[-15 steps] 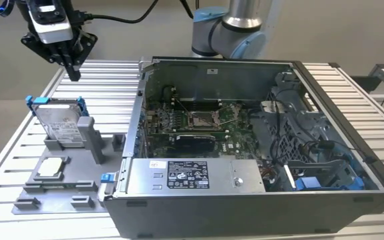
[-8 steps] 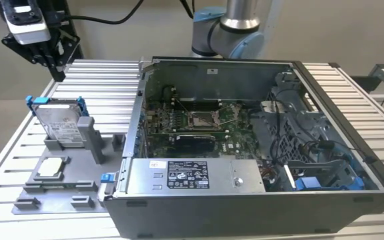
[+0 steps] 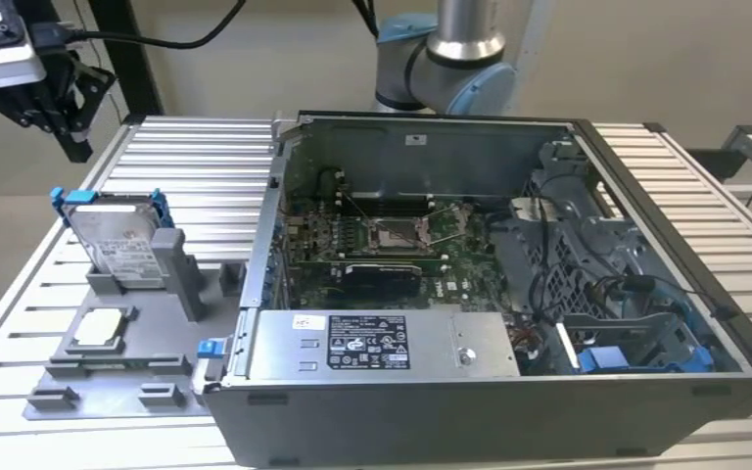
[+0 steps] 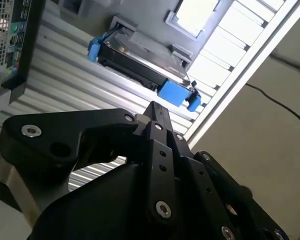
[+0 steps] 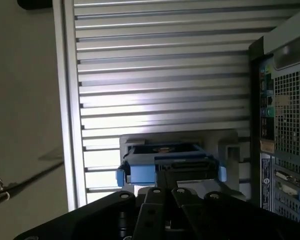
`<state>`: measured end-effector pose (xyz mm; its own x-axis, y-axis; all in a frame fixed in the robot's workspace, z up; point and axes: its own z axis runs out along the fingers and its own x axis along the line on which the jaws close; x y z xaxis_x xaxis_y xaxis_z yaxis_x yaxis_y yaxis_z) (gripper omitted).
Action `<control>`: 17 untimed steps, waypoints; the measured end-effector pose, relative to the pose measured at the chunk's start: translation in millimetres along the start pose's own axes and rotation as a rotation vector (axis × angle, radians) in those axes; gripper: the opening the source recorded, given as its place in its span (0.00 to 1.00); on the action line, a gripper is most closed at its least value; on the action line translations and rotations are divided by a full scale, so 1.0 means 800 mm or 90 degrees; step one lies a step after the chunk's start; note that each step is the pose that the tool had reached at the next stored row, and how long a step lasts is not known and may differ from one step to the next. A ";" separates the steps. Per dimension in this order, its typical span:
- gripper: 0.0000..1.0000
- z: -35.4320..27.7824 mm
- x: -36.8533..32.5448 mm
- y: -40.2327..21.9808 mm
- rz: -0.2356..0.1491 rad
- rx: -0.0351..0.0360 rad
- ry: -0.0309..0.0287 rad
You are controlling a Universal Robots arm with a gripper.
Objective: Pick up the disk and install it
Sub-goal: 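Reach for the disk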
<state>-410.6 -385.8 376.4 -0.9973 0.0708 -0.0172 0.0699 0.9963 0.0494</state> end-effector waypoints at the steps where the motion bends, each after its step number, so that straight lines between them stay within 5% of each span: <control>1: 0.00 -0.0001 0.0026 -0.0014 -0.001 0.0001 0.0001; 12: 0.00 -0.0003 0.0193 -0.0141 -0.024 -0.0004 0.0004; 17: 0.00 -0.0004 0.0196 -0.0142 -0.039 -0.0006 0.0010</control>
<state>-427.0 -396.0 375.9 -0.9998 0.0096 -0.0187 0.0087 0.9987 0.0493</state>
